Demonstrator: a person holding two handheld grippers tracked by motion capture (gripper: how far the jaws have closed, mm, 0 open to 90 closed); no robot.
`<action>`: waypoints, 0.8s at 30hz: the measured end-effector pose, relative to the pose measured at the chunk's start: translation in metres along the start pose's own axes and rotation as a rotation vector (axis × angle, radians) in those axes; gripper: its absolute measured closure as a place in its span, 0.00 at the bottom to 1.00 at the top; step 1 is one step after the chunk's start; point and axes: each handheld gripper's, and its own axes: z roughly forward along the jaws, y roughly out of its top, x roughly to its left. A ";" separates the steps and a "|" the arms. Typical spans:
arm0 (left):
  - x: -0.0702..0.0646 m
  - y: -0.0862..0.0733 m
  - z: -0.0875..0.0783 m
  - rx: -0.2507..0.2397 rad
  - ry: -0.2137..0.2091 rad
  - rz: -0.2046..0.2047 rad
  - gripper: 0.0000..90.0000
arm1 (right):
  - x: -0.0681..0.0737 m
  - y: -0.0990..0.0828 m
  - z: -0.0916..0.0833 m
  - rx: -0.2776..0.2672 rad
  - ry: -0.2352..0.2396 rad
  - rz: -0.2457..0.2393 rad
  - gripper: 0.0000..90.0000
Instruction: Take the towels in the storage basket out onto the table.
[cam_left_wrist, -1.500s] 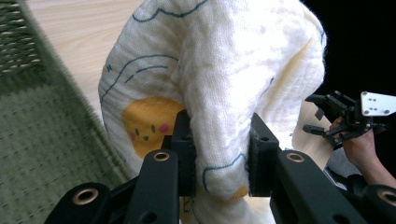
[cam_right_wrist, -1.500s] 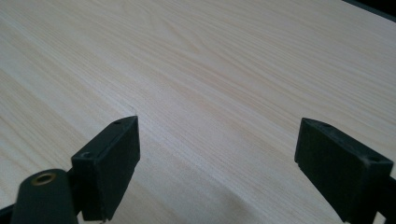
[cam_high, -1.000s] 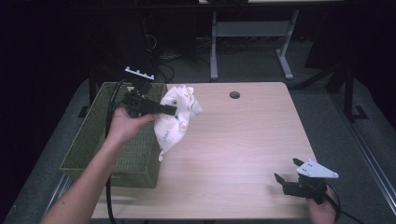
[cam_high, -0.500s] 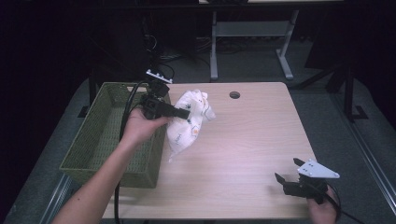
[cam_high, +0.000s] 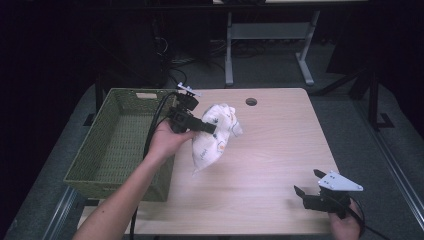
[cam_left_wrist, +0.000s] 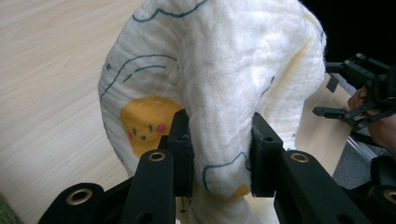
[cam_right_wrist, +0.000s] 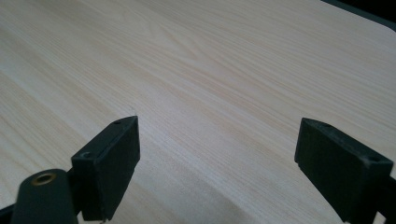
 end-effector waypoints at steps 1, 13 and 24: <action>-0.001 0.000 0.003 0.010 0.003 0.006 0.74 | 0.000 0.000 0.000 -0.003 -0.001 0.001 0.15; -0.008 0.004 0.039 0.062 0.015 0.005 0.74 | -0.001 0.000 -0.001 -0.003 0.001 -0.001 0.15; -0.005 0.002 0.072 0.092 0.041 -0.022 0.74 | -0.002 0.000 -0.001 -0.008 0.002 0.003 0.15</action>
